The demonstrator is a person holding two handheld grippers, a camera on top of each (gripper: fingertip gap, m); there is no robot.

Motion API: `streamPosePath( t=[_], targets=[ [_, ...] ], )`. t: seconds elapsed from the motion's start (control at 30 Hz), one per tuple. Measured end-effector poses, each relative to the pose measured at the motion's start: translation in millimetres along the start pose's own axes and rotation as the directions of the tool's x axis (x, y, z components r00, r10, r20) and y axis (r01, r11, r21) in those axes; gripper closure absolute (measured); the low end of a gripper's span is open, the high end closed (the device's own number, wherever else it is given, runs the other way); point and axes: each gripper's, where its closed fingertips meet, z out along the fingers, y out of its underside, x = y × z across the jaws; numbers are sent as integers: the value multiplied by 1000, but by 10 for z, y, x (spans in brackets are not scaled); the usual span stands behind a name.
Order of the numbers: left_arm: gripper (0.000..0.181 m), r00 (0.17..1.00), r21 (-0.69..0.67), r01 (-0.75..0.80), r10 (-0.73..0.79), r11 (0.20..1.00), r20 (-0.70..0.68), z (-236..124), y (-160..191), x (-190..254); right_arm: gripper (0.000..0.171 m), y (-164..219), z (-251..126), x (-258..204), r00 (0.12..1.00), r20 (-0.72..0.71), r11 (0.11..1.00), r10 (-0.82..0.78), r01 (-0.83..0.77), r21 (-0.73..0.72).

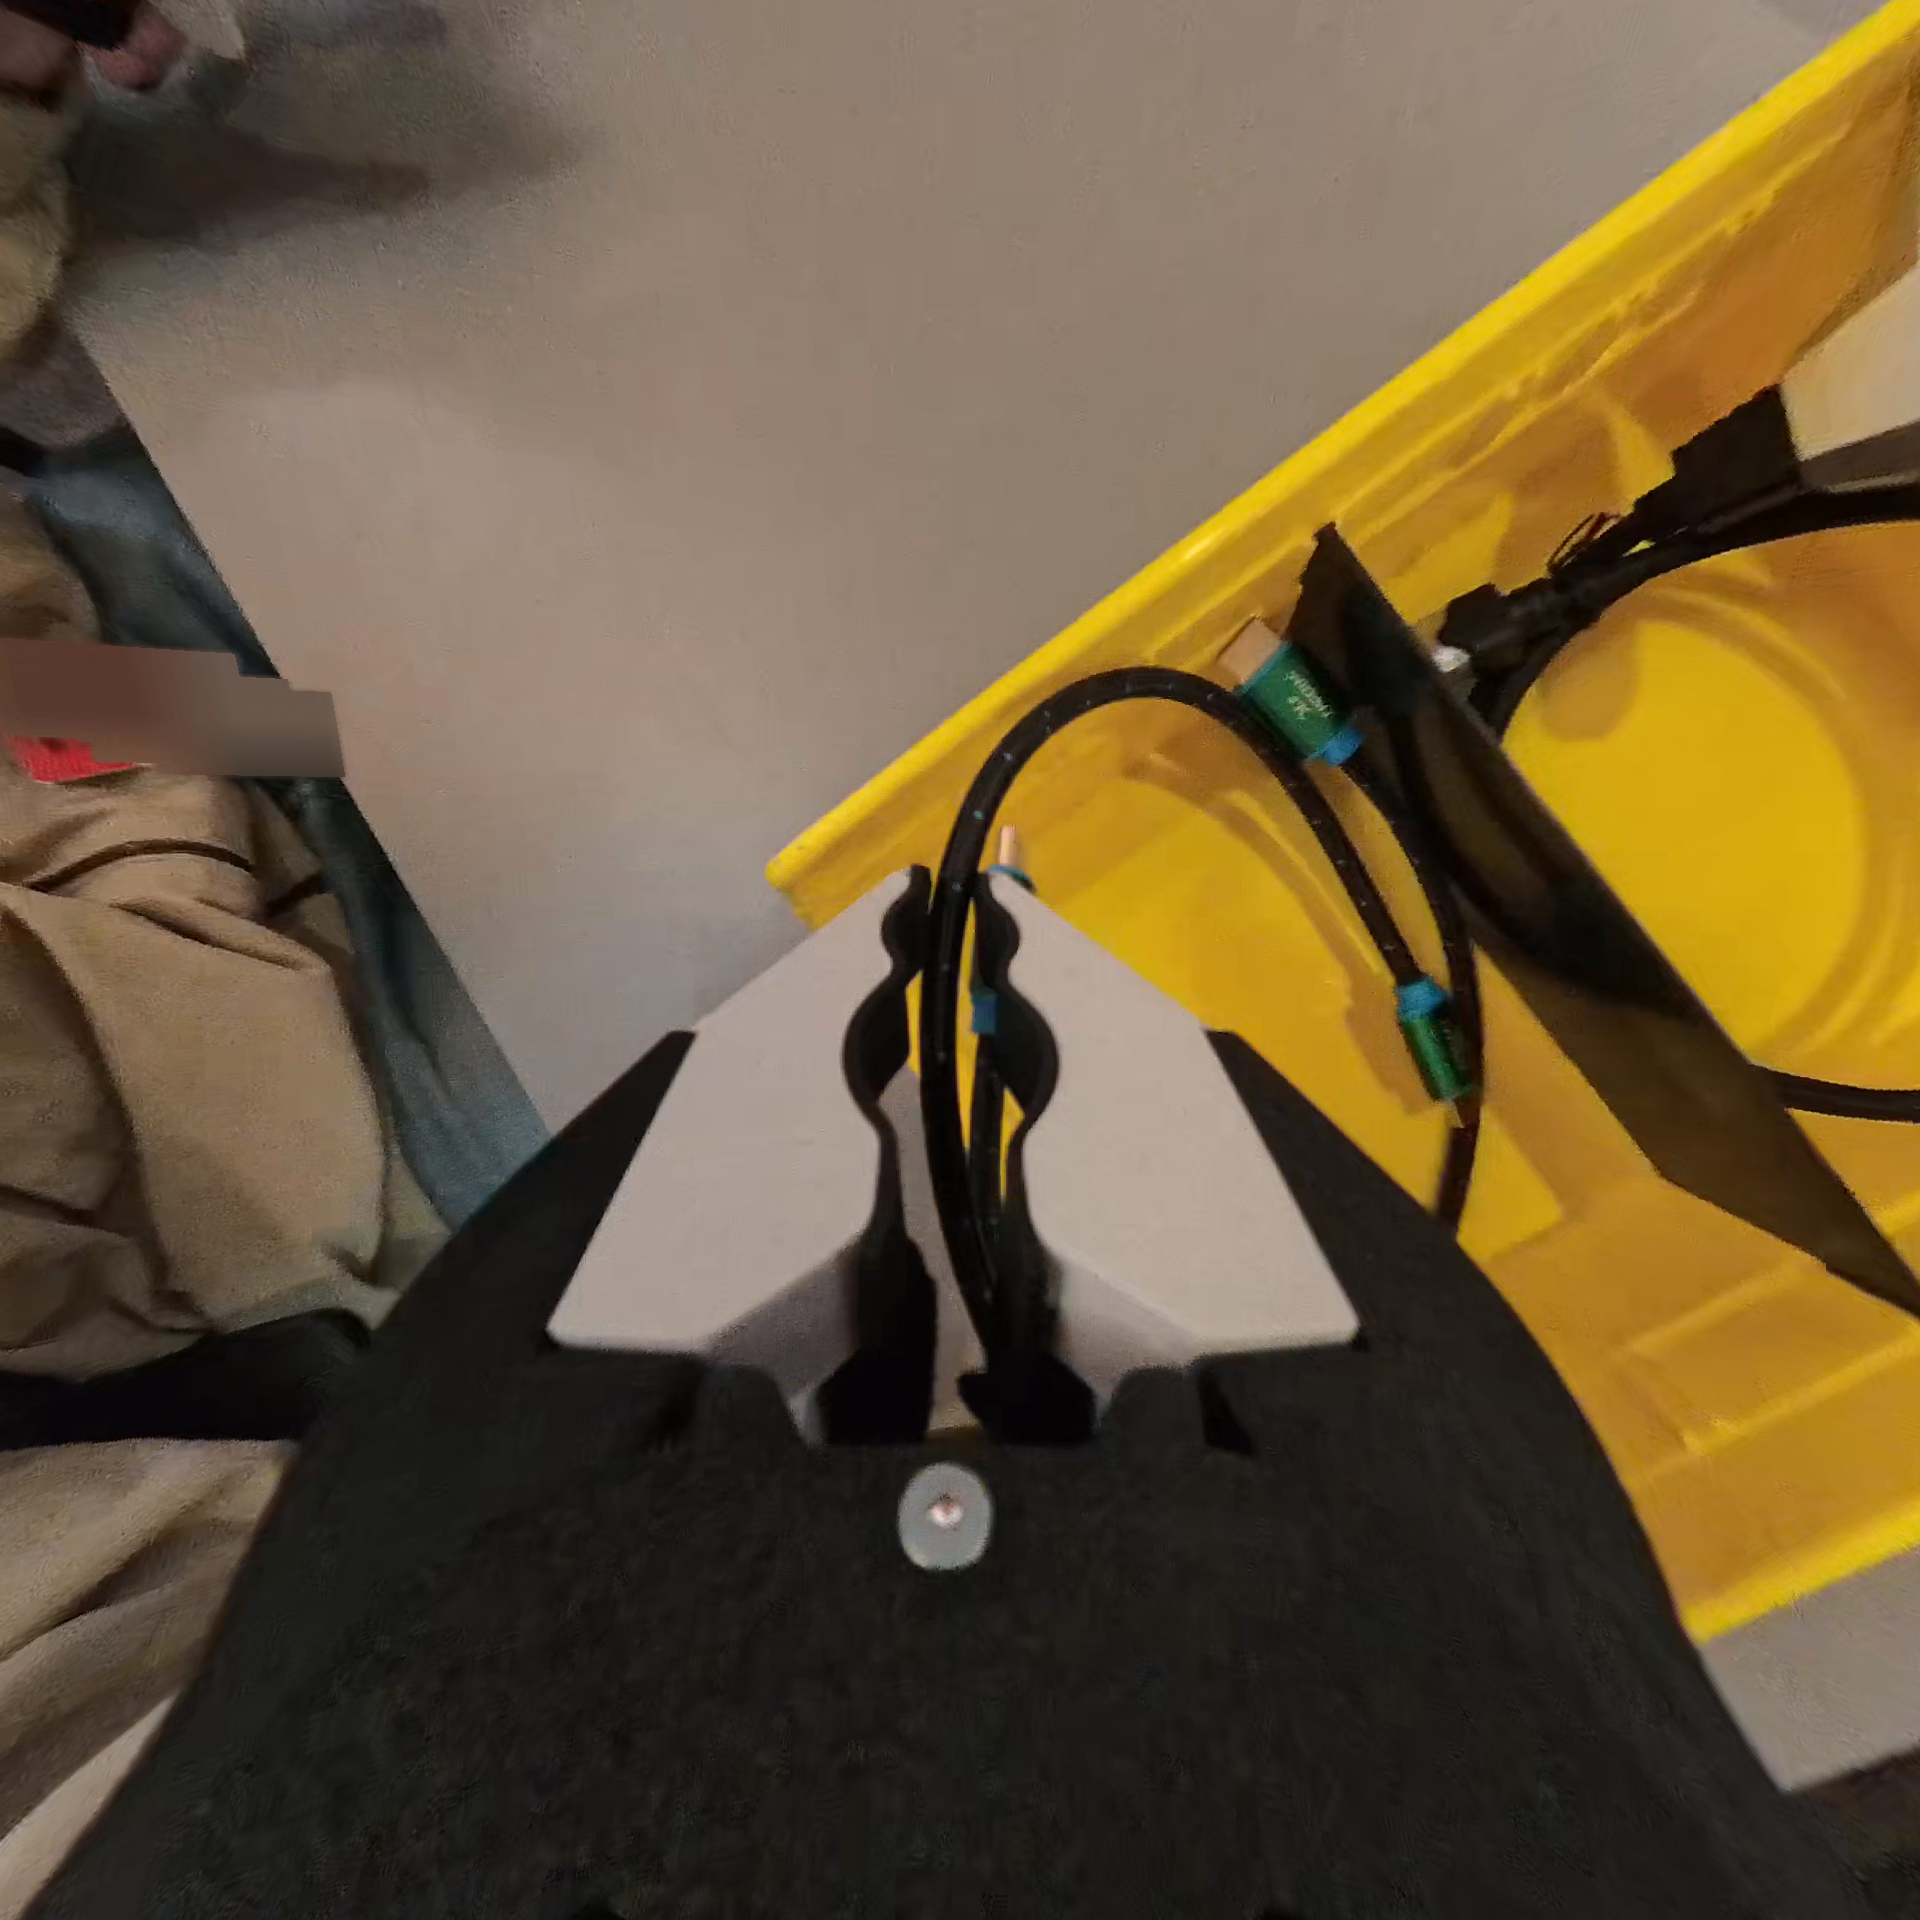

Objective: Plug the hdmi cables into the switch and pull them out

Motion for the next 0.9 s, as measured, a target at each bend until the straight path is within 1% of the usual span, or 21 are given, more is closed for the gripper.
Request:
streamPosePath(
  t=[0.03, 0.1, 0.13, 0.17, 0.23, 0.33, 0.4, 0.43, 0.5, 0.57, 0.6, 0.67, 0.73, 0.8, 0.9],
  targets=[
    [139, 1000, 0, -2, 2, 1000, 0, 3, 0, 5, 165, 8, 19, 14, 999, 37, 999, 32, -33, 5],
    [139, 1000, -3, -7, 7, 1000, -4, 9, 2, 19, 164, 25, 69, 28, 994, 81, 997, 69, -70, 18],
    [139, 1000, -4, -9, 9, 1000, -5, 10, 4, 24, 163, 83, 119, 10, 989, 115, 996, 88, -88, -4],
    [139, 1000, -4, -10, 10, 1000, -4, 10, 3, 25, 160, 124, 166, -26, 985, 147, 996, 88, -85, -23],
    [139, 1000, -3, -11, 11, 1000, -5, 4, 2, 25, 152, 131, 196, -49, 983, 166, 996, 83, -84, -6],
    [139, 1000, 0, -3, 3, 1000, -3, -4, 1, 10, 141, 108, 126, -48, 984, 165, 995, 74, -83, 50],
    [139, 1000, 1, 3, -3, 1000, -4, -2, 1, 2, 134, 83, 57, -124, 977, 202, 993, 62, -80, 84],
    [139, 1000, 0, 4, -4, 1000, -5, 0, 3, 0, 127, 39, -3, -148, 976, 212, 990, 54, -80, 116],
    [139, 1000, -2, 3, -3, 1000, -5, 3, 6, -2, 117, -94, -192, -114, 983, 171, 969, 63, -101, 226],
    [139, 1000, -3, 3, -3, 1000, -5, -3, 4, 2, 116, -265, -459, -74, 994, 90, 923, 63, -92, 373],
    [139, 1000, 1, 3, -3, 1000, -5, -14, -5, 5, 117, -346, -612, -49, 997, 25, 888, 72, -76, 453],
    [139, 1000, 10, 4, -4, 1000, -3, -52, -29, 12, 117, -474, -909, -26, 982, -132, 790, 132, -24, 613],
    [139, 1000, 10, 14, -14, 1000, -2, -109, -37, 27, 116, -507, -1023, -213, 961, -206, 692, 186, 20, 721],
    [139, 999, 0, 41, -41, 999, 14, -192, -26, 33, 116, -457, -888, -503, 938, -264, 624, 223, 71, 778],
    [138, 995, 17, 95, -95, 995, 34, -375, 10, 70, 115, -250, -427, -935, 887, -318, 530, 335, 101, 842]
  ],
)
